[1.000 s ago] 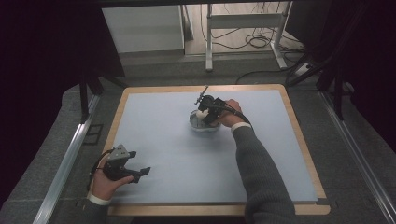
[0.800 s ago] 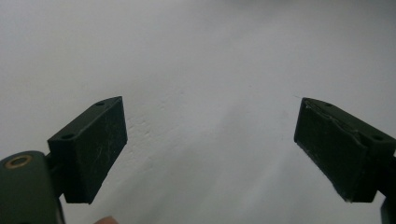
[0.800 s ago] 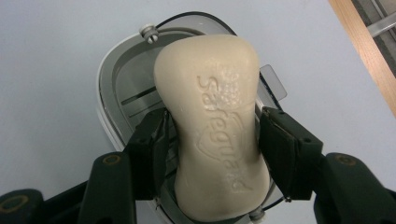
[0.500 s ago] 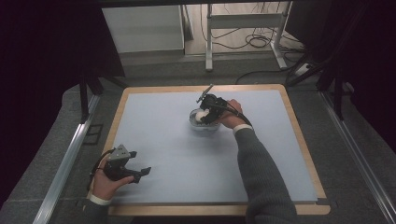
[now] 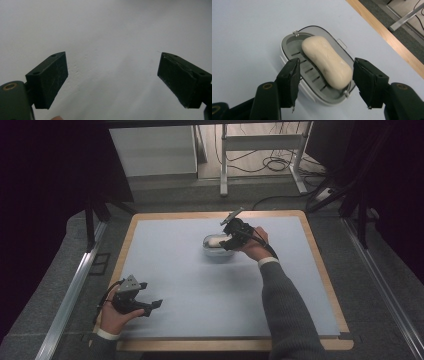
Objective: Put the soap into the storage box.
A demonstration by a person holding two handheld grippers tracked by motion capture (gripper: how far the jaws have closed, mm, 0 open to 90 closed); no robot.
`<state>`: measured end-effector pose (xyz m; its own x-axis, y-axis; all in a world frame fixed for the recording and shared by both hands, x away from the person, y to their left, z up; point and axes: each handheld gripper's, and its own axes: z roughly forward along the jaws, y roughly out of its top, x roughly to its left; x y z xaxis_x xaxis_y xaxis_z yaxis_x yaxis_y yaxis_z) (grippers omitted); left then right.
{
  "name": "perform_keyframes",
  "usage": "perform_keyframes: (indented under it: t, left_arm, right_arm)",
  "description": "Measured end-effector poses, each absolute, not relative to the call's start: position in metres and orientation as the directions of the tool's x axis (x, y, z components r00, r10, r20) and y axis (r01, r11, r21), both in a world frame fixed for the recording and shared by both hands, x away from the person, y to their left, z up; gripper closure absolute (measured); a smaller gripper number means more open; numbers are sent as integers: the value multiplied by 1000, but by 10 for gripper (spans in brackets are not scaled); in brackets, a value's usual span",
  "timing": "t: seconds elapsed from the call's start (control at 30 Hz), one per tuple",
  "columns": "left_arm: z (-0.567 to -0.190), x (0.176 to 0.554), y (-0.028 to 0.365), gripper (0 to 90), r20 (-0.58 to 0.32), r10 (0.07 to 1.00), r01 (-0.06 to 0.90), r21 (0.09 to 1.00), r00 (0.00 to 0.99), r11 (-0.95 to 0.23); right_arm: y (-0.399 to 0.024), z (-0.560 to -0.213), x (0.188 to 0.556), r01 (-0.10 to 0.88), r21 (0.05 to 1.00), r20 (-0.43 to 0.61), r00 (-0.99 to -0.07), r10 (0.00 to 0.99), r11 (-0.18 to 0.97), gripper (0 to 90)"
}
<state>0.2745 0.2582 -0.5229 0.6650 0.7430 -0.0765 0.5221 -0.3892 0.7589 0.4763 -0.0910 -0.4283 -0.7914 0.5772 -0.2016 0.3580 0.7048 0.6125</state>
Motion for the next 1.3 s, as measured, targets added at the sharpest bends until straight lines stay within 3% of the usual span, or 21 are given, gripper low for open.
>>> perform_keyframes:
  t: [0.6,1.3]
  left_arm:
    - [-523,275,255,99,-73,737,518,757,672,-398]
    - [-523,275,256,99,-70,745,523,756,663,-395]
  right_arm:
    - [-150,-446,440,439,687,-113,-723,682,579,321]
    - [-233,-493,355,500,736,-56,-626,778,456,293]
